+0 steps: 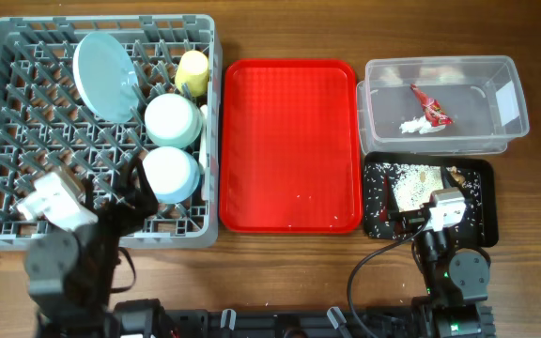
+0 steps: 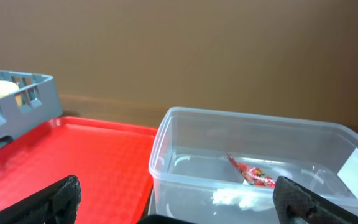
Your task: Sort waste into correct bins and load items into the dishwasher rack
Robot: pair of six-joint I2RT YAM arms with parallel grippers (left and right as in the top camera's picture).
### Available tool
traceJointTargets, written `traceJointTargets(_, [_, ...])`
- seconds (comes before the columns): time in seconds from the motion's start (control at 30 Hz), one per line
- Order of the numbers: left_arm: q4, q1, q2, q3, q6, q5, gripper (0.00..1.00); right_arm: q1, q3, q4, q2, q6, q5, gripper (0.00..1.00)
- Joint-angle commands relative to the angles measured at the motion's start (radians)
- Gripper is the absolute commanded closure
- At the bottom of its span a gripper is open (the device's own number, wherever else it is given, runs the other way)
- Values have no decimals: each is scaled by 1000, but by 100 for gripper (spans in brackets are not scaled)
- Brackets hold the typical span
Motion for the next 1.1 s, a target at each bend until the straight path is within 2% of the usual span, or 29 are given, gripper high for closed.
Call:
traceJointTargets(0.0, [223,29,-193,-216,-79,89,0,-7,-1,2,-7,-13,-16,0])
traceJointTargets(0.03, [343,30,-242,-287,-79,98,0,-7,-1,2,-7,-13,-16,0])
traceJointTargets(0.1, [488,30,-294,-375,-79,98,0,-7,-1,2,-7,-13,-16,0])
traceJointTargets(0.17, [605,30,-336,-463,-78,93,0,-7,-1,2,-7,-13,-16,0])
traceJointTargets(0.23, [654,29,-355,-518,-74,82,0,-7,-1,2,-7,-13,-16,0])
traceJointTargets(0.53, [650,29,-386,-703,-53,4,0,-7,-1,2,-7,-13,-16,0])
traceJointTargets(0.67, [523,14,-386,-703,91,-8,0,-7,-1,2,-7,-13,-16,0])
traceJointTargets(0.83, [524,-38,-386,-703,343,-8,0,-7,-1,2,-7,-13,-16,0])
traceJointTargets(1.07, [524,-64,-386,-703,357,-7,0,-7,-1,2,-7,-12,-16,0])
